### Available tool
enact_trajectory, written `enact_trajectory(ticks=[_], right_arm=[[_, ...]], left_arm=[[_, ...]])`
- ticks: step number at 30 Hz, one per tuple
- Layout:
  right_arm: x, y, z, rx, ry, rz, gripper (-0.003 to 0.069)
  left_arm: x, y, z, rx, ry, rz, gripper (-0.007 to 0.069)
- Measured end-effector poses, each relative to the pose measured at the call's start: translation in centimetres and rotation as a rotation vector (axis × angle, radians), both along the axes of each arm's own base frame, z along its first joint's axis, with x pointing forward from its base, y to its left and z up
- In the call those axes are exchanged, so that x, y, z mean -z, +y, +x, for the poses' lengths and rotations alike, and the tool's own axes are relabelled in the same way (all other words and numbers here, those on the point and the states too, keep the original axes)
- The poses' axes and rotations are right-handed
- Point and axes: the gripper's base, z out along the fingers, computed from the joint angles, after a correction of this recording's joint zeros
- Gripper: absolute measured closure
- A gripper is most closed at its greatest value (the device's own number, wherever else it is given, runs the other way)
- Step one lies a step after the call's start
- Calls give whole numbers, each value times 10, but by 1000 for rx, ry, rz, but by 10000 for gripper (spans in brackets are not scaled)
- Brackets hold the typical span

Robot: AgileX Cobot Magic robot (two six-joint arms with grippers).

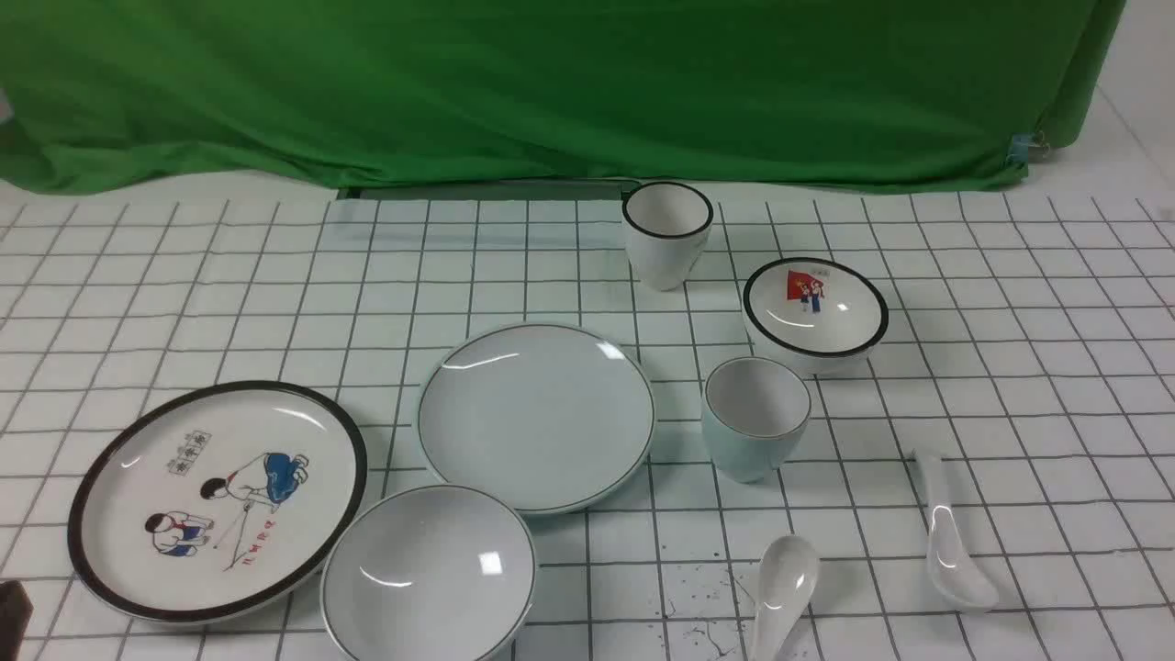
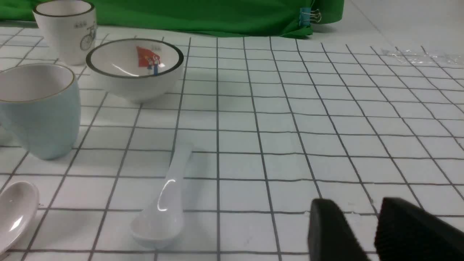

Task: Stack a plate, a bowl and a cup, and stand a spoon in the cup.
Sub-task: Use the left arm to grab a blue rice bowl

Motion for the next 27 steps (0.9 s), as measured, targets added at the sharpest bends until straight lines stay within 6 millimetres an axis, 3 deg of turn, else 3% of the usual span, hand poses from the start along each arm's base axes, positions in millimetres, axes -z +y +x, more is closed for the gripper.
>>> enact_trajectory(ticks=[27], right_arm=[[0,0,0,0,-2,0,417]], left_arm=[[0,1,0,-4,5,47,653]])
